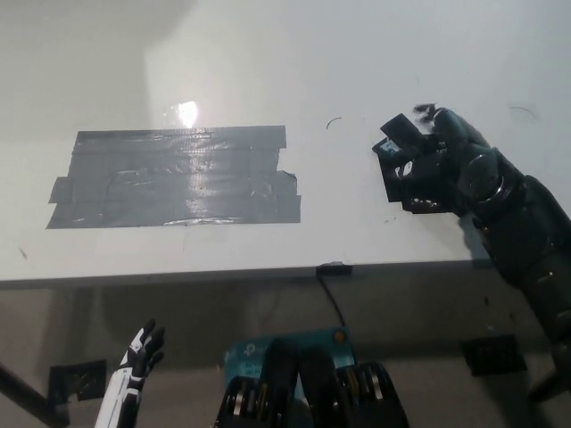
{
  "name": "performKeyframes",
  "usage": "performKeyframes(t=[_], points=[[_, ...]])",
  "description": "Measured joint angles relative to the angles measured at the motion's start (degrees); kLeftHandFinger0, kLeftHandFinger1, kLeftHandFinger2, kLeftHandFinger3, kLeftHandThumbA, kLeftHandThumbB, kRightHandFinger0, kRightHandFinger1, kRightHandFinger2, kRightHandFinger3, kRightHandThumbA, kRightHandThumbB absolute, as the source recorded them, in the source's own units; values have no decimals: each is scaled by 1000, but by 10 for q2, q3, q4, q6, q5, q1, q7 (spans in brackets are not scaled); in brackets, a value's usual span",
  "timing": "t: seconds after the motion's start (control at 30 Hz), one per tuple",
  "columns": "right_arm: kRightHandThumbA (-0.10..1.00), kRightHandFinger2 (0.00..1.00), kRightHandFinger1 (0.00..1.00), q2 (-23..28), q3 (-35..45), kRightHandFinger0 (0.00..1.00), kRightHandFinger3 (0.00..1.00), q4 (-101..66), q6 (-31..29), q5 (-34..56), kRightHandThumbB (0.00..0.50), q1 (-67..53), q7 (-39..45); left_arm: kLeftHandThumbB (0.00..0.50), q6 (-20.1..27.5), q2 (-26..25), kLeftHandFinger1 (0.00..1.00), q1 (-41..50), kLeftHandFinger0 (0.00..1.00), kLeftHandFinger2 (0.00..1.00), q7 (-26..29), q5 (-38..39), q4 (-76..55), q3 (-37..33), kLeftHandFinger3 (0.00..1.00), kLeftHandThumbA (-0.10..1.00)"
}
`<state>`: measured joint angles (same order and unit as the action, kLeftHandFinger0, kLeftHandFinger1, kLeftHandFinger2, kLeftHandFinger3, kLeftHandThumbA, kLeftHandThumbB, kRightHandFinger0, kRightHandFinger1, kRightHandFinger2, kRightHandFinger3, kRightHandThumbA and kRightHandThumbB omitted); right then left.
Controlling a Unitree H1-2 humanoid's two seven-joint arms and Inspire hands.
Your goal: A stapler is kept on the black spot marked on the desk infront of the robot. The robot picks up the stapler using its right hand and passes it to a person
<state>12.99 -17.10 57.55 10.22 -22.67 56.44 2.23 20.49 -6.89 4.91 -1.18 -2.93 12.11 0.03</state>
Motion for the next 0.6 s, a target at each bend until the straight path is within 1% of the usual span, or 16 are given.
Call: performKeyframes(t=[0.03,0.07,0.1,0.13,0.17,0.2,0.23,0.3,0.33,0.37,0.4,0.43,0.47,0.53,0.57,0.6], points=[[993,272,222,1,-5,116,326,0,1,-3,73,5,1,500,0,0,1000,0,1000,1000,0,0,0,0,1000,1000],[1000,325,324,1,-10,235,320,0,1,-5,62,6,1,500,0,0,1000,0,1000,1000,0,0,0,0,1000,1000],[1000,360,366,1,-13,278,344,-1,2,-7,56,7,2,500,0,0,1000,-1,1000,1000,0,0,0,0,1000,1000],[1000,360,370,0,-15,266,354,-1,2,-9,53,8,1,500,0,0,1000,-1,1000,1000,0,1,0,0,1000,1000],[1000,406,439,0,-16,329,349,-1,2,-9,46,8,0,500,0,0,1000,-1,1000,1000,-1,1,0,0,1000,1000],[1000,178,149,-1,-16,72,270,-1,1,-10,39,8,-2,500,0,0,1000,-2,1000,1000,-3,1,0,0,1000,1000],[1000,148,78,-2,-16,14,244,-1,1,-11,36,8,-3,500,0,0,1000,-2,1000,1000,-4,2,0,0,1000,1000],[1000,247,149,-3,-16,11,265,-1,0,-12,26,8,-6,500,0,0,1000,-3,1000,1000,-6,2,0,0,1000,1000],[1000,318,234,-4,-16,89,290,0,0,-12,24,8,-8,500,0,0,1000,-4,1000,1000,-7,3,0,0,1000,1000],[1000,361,277,-4,-16,137,328,0,0,-12,22,8,-9,500,0,0,1000,-4,1000,1000,-8,3,0,0,1000,1000],[1000,362,278,-5,-16,140,330,0,0,-13,22,8,-13,500,0,0,1000,-5,1000,1000,-8,3,0,0,1000,1000],[1000,334,224,-5,-16,76,342,1,0,-14,23,8,-14,500,0,0,1000,-5,1000,1000,-8,3,0,0,1000,1000],[1000,408,325,-5,-16,172,379,1,0,-14,22,8,-15,500,0,0,1000,-5,1000,1000,-8,3,0,0,1000,1000],[1000,443,393,-5,-16,261,390,1,0,-16,22,8,-17,500,0,0,1000,-5,1000,1000,-9,3,0,0,1000,1000],[1000,443,393,-5,-16,261,390,1,0,-16,22,8,-17,500,0,0,1000,-5,1000,1000,-10,3,0,0,1000,1000],[1000,360,267,-5,-16,108,332,2,0,-17,20,8,-18,500,0,0,1000,-5,1000,1000,-12,3,0,0,1000,1000]])
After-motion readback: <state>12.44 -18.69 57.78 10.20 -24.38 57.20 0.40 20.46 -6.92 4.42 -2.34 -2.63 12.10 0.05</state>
